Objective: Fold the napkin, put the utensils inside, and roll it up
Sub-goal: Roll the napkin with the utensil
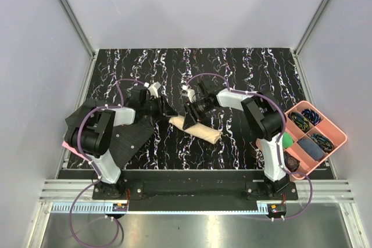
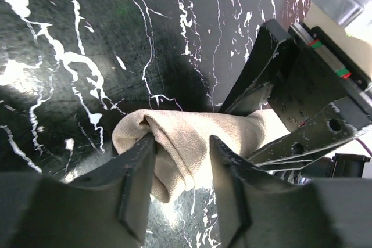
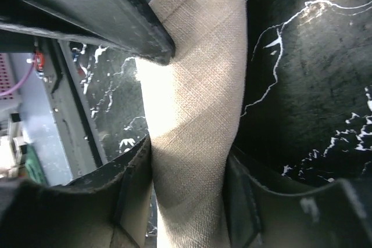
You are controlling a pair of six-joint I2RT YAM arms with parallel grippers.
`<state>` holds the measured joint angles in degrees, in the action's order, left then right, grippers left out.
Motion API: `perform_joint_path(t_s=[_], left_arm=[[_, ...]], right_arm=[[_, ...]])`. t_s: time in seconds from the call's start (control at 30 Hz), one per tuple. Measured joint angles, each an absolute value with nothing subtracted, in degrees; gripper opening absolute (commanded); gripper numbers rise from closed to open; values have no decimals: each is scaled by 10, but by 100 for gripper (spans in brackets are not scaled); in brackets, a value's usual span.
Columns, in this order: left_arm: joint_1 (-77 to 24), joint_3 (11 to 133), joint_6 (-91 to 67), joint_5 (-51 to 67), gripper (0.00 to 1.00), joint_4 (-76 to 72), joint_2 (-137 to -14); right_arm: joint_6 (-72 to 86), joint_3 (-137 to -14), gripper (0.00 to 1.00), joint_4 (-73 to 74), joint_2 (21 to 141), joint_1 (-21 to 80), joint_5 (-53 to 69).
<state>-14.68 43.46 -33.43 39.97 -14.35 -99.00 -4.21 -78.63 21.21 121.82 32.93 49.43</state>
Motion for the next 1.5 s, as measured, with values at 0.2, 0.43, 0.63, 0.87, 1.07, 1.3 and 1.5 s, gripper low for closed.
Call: perform_joint_path(t_s=[0.2, 0.43, 0.63, 0.87, 1.07, 1.3, 1.5], left_arm=[[-150, 434, -344, 408, 1, -153, -1000], [-151, 436, -346, 410, 0, -155, -1014], [-151, 455, -346, 409, 0, -127, -1022], [-151, 482, -346, 409, 0, -93, -1039], [-151, 495, -346, 409, 0, -78, -1047], [-151, 500, -345, 410, 0, -67, -1049], [-151, 512, -342, 414, 4, -55, -1055]], right_arm=[[-28, -794, 77, 222, 1220, 326, 509], [-17, -784, 91, 221, 1175, 326, 409], [-43, -701, 92, 195, 1059, 338, 254], [-106, -642, 92, 129, 960, 481, 73], [-152, -625, 90, 112, 969, 538, -18], [-191, -625, 89, 97, 1031, 543, -88], [-203, -628, 80, 88, 1054, 542, -113]])
